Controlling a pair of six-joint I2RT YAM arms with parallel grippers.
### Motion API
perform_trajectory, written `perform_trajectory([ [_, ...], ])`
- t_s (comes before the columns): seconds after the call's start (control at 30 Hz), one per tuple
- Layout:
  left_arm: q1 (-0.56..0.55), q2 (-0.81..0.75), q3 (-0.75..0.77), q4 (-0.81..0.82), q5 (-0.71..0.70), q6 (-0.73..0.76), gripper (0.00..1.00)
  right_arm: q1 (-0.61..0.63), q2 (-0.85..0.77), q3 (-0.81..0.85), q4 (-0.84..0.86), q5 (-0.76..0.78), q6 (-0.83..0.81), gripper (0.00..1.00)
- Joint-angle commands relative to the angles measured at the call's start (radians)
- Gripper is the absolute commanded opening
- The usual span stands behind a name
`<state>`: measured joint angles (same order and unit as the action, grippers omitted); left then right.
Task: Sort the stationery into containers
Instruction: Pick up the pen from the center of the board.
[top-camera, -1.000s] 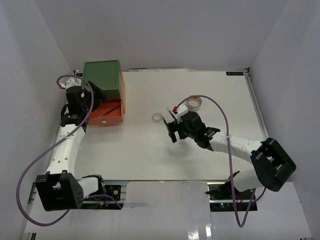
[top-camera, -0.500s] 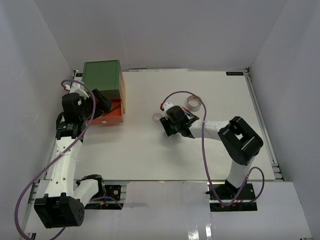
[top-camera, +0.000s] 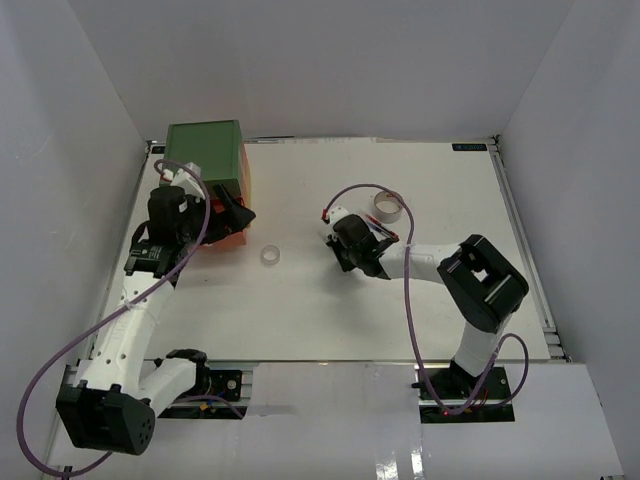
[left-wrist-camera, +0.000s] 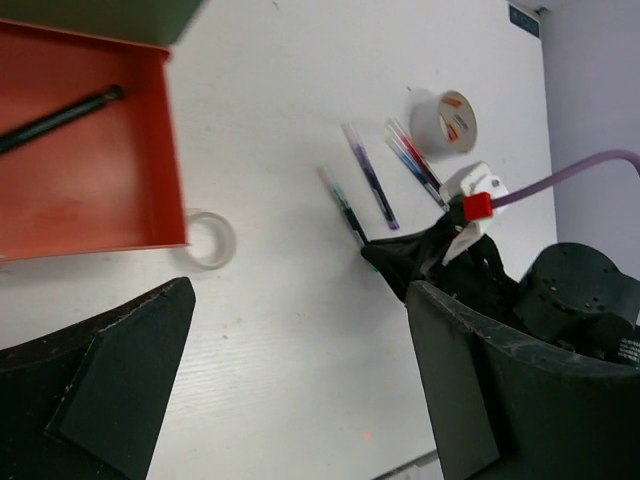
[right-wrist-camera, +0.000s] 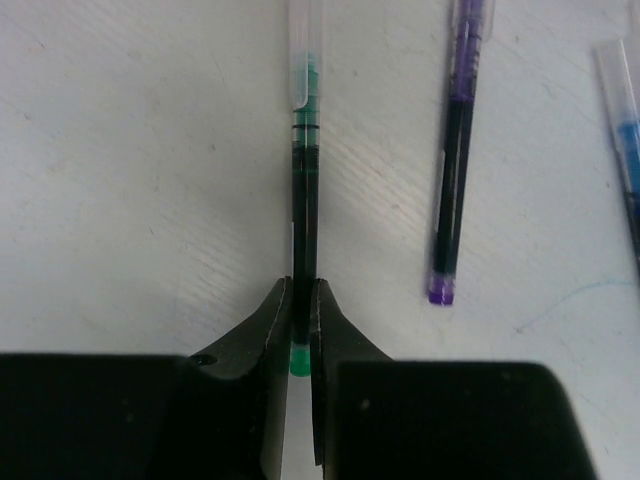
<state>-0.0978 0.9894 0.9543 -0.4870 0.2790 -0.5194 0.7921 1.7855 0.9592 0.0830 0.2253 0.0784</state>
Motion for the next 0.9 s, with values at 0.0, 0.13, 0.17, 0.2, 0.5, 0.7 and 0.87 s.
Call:
perform_trajectory([
  [0.0, -0.091, 0.021, -0.006, 0.039, -0.006, -0.066, 0.98, -0.002, -0.093, -0.055, -0.008, 0.042, 0.015, 0.08],
  [0.13, -0.198, 0.078, -0.015, 0.118, -0.006, -0.163, 0.98, -0.002, -0.210, -0.109, 0.003, 0.037, 0.030, 0.08],
  [0.17, -0.215, 0.089, -0.019, 0.132, -0.014, -0.180, 0.98, -0.002, -0.262, -0.122, 0.007, 0.031, 0.032, 0.08],
  [0.2, -0.230, 0.110, -0.019, 0.149, -0.018, -0.195, 0.97, -0.001, -0.290, -0.151, 0.023, 0.011, 0.035, 0.08],
  [0.5, -0.424, 0.258, 0.044, 0.309, -0.133, -0.306, 0.88, 0.007, -0.529, -0.273, 0.152, -0.182, 0.069, 0.10],
  [0.7, -0.523, 0.380, 0.104, 0.338, -0.192, -0.315, 0.81, 0.009, -0.609, -0.312, 0.218, -0.262, 0.096, 0.10],
  [0.87, -0.575, 0.454, 0.129, 0.346, -0.210, -0.327, 0.73, 0.010, -0.644, -0.338, 0.250, -0.276, 0.110, 0.11],
])
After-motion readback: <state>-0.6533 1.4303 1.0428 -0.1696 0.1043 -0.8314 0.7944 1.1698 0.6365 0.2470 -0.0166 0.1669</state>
